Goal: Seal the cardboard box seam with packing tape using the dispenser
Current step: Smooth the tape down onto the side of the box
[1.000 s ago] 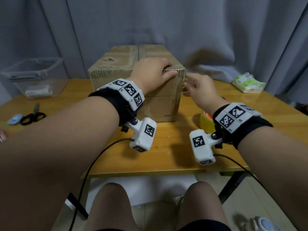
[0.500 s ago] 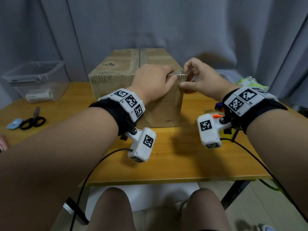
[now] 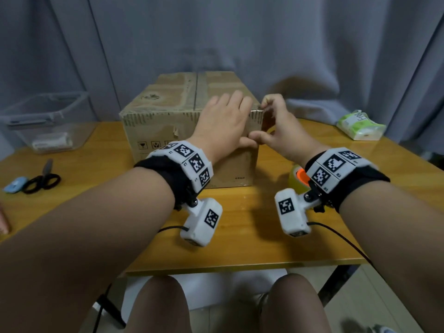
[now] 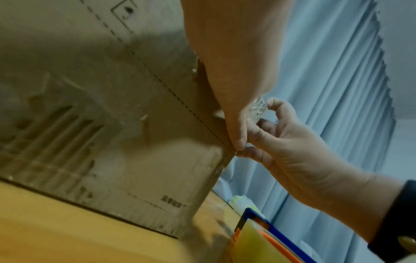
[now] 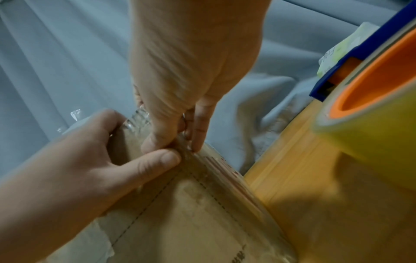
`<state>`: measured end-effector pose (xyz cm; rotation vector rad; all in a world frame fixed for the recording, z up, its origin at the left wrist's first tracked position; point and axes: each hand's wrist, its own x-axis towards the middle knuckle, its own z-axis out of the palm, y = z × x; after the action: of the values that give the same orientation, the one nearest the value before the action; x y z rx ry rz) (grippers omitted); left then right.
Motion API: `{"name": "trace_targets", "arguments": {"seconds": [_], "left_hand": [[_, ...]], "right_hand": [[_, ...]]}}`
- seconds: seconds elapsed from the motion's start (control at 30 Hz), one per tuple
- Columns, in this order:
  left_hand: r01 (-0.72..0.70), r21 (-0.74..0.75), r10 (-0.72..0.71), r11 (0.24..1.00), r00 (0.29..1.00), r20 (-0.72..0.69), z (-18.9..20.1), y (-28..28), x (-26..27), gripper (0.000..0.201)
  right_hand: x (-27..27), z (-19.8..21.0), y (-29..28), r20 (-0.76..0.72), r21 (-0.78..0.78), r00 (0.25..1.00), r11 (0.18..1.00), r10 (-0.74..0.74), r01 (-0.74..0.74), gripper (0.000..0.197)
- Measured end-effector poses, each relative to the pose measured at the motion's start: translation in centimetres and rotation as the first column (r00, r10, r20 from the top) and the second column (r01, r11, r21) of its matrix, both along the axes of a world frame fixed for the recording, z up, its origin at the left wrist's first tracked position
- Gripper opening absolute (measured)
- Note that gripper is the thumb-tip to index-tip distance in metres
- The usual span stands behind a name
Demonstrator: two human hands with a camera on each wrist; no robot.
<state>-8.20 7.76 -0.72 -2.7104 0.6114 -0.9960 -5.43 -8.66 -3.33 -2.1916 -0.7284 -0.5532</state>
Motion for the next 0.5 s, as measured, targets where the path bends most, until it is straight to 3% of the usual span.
{"name": "trace_targets", "arguments": {"seconds": [0.17, 0.33, 0.5], "left_hand": [[0.000, 0.045, 0.000, 0.999, 1.000, -0.002, 0.0, 0.1, -0.3, 0.073], [0.038, -0.038, -0.040, 0.999, 0.997, -0.067, 0.9, 0.6, -0.3, 0.045], [0.071, -0.172, -0.092, 0.982, 0.989, -0.117, 1.6, 1.2, 0.0, 0.039]], "right_hand": [[0.2, 0.3, 0.8, -0.025, -0.049, 1.000, 0.999, -0.016, 0.014, 0.071], [-0.6, 0.0, 1.5, -0.082, 0.235, 0.996, 0.970, -0.044, 0.062, 0.039], [-1.1, -0.4, 2.3, -0.003, 0.268, 0.994, 0.958, -0.110, 0.106, 0.033]]}}
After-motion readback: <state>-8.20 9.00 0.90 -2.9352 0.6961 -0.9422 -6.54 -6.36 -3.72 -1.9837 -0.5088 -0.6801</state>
